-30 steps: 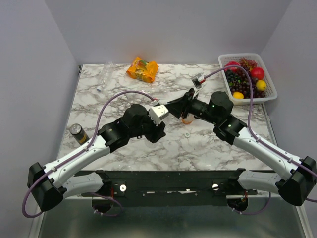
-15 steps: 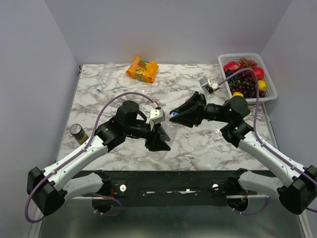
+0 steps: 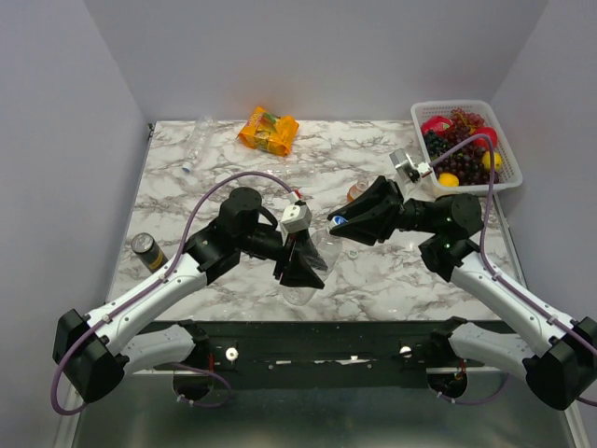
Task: Unscrew the bottle caps
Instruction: Unscrew the bottle cap from the plastic bottle.
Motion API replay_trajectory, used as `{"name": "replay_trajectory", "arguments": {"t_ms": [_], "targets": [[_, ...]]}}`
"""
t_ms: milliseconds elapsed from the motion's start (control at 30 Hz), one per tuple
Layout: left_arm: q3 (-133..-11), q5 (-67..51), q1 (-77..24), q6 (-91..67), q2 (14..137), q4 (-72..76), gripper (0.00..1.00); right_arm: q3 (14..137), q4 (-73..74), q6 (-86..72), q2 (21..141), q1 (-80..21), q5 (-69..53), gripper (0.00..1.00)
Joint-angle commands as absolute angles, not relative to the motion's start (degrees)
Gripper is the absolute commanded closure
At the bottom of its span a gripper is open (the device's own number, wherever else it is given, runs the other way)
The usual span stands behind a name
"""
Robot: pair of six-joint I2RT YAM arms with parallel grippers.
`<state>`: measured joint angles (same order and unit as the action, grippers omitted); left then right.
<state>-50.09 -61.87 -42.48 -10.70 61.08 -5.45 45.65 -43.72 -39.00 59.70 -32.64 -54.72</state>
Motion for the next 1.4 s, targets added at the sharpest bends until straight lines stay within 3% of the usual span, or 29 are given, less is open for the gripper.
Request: {"name": "replay_trajectory", "arguments": {"t_ms": [0,267,400,567,733,833,1033,1233,1367], "targets": [[-49.7,-66.4,-42.0,-12.3,60.4,-0.7,0.6,46.1,-46.0,-38.1,57.2,-31.0,-57.1,0.89],[-51.0,-61.3,-42.3,-8.2,60.3,-5.8,0.61,46.6,-43.1,-36.2,58.0,-31.0,-57.0,0.86],[-51.3,-58.8,-42.9,-6.9,60.6,-7.5,0.61,47.5,-37.3,-33.5,57.1,-31.0,-55.2,0.77],[-52.3,-53.4,-43.4,-5.0,61.1,-10.7,0.61,48.4,-31.6,-30.1,56.2,-31.0,-51.6,0.47],[-52.6,-49.3,-43.5,-4.0,61.3,-12.6,0.61,48.7,-27.6,-28.5,55.4,-31.0,-48.8,0.3],[-52.9,-46.0,-43.5,-3.5,61.0,-13.4,0.61,49.1,-23.4,-27.3,54.2,-31.0,-44.2,0.26],[-52.6,-36.1,-43.6,-3.4,59.6,-13.9,0.61,49.7,-13.1,-25.3,51.8,-30.9,-30.0,0.24],[-53.6,-13.0,-44.5,-3.9,60.1,-18.2,0.62,50.0,-12.4,-31.2,54.0,-31.1,-26.5,0.28],[-53.3,-10.2,-44.5,-4.1,59.3,-17.9,0.62,50.2,-13.6,-33.7,56.8,-32.0,-26.5,0.3]]}}
